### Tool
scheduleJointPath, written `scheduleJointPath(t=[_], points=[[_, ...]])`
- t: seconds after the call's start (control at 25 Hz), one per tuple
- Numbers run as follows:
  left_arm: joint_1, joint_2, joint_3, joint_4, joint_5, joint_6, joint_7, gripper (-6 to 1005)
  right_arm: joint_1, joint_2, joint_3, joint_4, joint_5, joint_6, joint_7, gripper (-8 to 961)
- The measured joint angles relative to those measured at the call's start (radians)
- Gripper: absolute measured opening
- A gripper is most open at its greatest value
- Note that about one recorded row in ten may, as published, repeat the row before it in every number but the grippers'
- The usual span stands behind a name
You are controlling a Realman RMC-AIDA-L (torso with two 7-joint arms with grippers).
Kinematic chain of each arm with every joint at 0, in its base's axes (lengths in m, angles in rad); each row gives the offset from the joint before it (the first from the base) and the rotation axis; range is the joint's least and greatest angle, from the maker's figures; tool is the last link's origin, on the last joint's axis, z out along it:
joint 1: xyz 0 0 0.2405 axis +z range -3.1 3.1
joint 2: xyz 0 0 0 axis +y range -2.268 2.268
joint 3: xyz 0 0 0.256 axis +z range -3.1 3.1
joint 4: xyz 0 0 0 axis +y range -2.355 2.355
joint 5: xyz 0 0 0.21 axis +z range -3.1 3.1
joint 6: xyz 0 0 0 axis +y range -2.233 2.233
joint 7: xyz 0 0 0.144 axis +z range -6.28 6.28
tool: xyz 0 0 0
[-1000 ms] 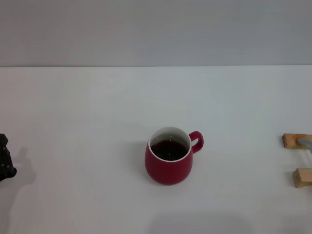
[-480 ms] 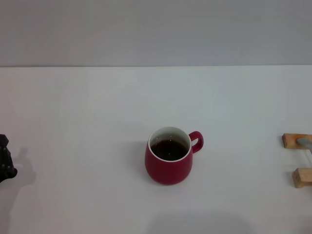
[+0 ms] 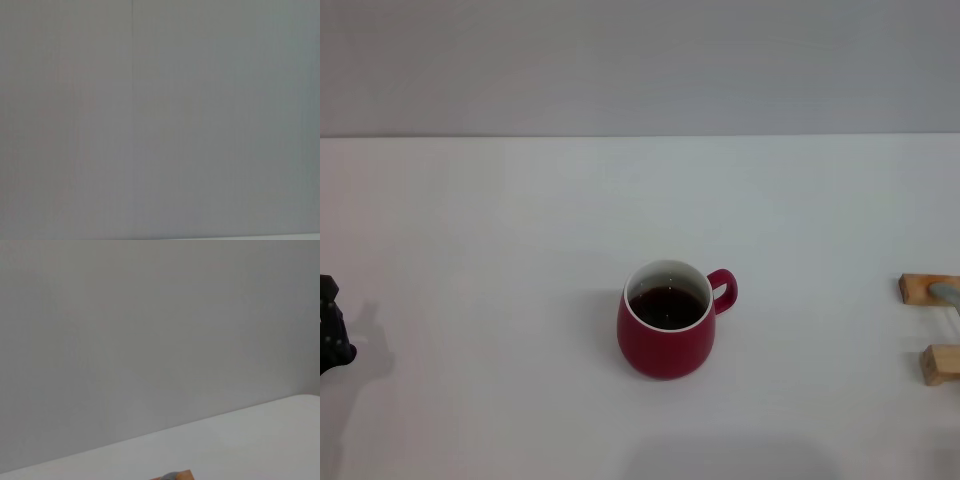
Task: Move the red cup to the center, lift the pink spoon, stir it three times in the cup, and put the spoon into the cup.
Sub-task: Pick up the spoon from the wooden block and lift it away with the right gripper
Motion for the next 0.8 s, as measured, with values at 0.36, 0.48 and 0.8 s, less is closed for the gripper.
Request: scheduleJointPath(t=[0.36, 0.48, 0.8], points=[[0.0, -0.001, 0.0, 0.0, 0.0, 0.0, 0.0, -2, 0.016, 0.0, 0.008, -0.007, 0.0, 0.021, 0.001, 528], [0.0, -0.001, 0.0, 0.0, 0.0, 0.0, 0.0, -2, 0.022, -0.001, 0.008, -0.009, 0.0, 0.03, 0.004, 527], [-0.001, -0.001, 0.0, 0.0, 0.0, 0.0, 0.0, -2, 0.038, -0.002, 0.01, -0.032, 0.0, 0.057, 0.041, 527]])
